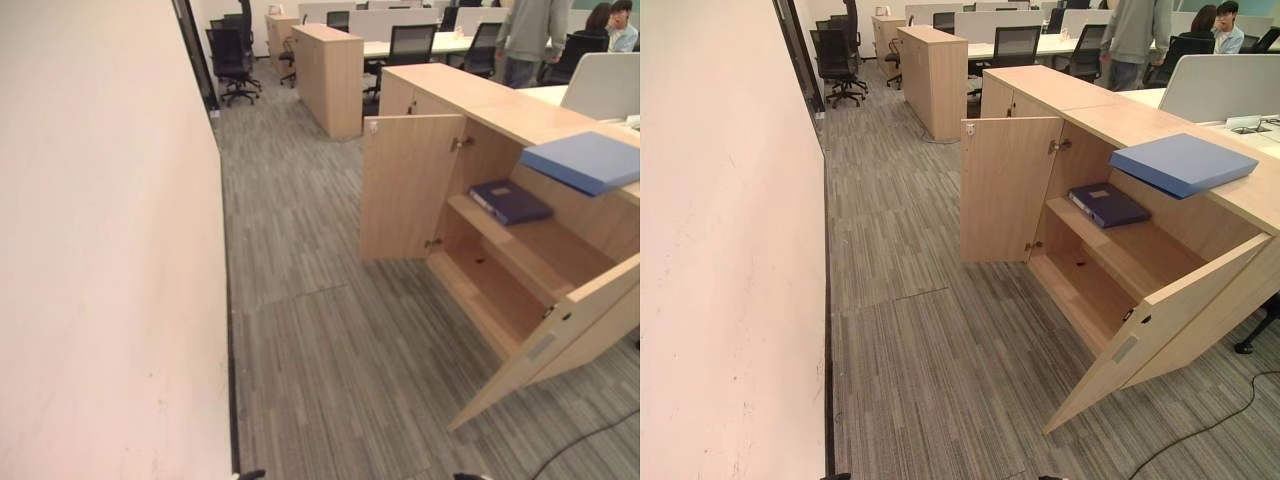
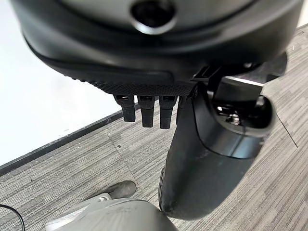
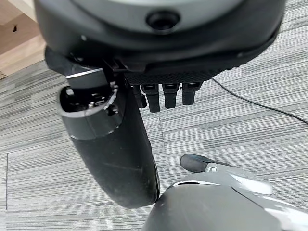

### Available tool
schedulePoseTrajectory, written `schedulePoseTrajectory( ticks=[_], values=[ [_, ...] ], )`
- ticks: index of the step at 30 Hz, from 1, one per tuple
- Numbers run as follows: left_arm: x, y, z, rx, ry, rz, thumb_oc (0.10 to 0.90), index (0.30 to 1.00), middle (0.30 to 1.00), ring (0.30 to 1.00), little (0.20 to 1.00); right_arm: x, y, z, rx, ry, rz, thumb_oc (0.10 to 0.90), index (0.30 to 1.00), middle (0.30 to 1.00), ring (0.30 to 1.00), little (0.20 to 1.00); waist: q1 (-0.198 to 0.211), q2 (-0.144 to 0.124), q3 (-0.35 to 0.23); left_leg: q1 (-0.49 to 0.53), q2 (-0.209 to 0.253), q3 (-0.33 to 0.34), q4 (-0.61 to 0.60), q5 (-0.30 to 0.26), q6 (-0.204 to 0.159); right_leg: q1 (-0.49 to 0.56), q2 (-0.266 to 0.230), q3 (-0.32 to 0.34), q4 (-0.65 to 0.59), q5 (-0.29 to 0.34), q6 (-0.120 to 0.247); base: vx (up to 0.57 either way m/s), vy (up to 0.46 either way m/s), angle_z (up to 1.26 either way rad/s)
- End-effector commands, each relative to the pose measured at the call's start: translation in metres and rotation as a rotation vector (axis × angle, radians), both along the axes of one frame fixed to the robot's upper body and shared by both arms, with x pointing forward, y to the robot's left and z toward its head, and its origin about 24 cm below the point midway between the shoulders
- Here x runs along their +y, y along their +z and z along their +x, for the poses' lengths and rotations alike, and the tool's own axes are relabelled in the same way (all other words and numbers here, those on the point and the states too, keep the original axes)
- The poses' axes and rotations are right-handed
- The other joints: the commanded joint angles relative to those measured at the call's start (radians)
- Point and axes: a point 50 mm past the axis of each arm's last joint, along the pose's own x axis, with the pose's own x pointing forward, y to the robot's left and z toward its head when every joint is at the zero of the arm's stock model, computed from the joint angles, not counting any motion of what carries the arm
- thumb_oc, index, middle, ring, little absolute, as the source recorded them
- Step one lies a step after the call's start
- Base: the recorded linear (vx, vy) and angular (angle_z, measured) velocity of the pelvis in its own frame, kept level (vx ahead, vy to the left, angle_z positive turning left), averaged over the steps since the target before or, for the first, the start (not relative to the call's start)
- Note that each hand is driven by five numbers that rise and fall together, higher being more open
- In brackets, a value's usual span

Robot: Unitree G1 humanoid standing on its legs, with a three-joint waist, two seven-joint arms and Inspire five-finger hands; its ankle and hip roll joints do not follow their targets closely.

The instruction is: Put the empty folder in the office cabinet

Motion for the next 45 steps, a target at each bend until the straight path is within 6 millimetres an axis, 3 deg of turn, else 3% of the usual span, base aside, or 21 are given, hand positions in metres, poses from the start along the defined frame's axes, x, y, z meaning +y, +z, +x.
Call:
schedulePoseTrajectory(
  ticks=[1,14,29,45],
  values=[
    [-0.007,-0.003,-0.006,0.036,0.009,-0.013,0.8,0.9,0.9,0.9,0.9,-0.004,0.0,-0.001,0.025,0.025,-0.027,0.8,0.9,0.9,0.9,0.9,-0.001,-0.019,0.01,-0.01,-0.009,-0.004,-0.008,-0.066,-0.029,-0.012,-0.01,-0.016,-0.008,-0.051,0.07,0.0,0.0,0.0],
    [-0.009,-0.006,-0.019,0.114,0.029,-0.083,0.8,0.9,0.9,0.9,0.9,-0.004,0.0,-0.001,0.042,0.063,-0.003,0.8,0.9,0.9,0.9,0.9,-0.006,-0.015,0.008,-0.004,-0.008,0.0,-0.008,-0.069,-0.03,-0.008,-0.009,-0.011,-0.008,-0.053,0.068,0.0,0.0,0.0],
    [-0.008,-0.006,-0.02,0.089,0.11,-0.079,0.8,0.9,0.9,0.9,0.9,-0.004,0.0,-0.005,0.022,-0.032,-0.014,0.8,0.9,0.9,0.9,0.9,-0.01,-0.015,0.007,0.0,-0.006,0.002,-0.008,-0.073,-0.03,-0.004,-0.01,-0.013,-0.008,-0.055,0.069,0.0,0.0,0.0],
    [-0.007,-0.006,-0.021,0.084,0.129,-0.07,0.8,0.9,0.9,0.9,0.9,-0.004,0.001,-0.001,0.014,0.03,-0.064,0.8,0.9,0.9,0.9,0.9,-0.009,-0.017,0.01,0.002,-0.004,0.0,-0.008,-0.074,-0.031,-0.002,-0.008,-0.016,-0.008,-0.058,0.068,0.0,0.0,0.0]
  ],
)
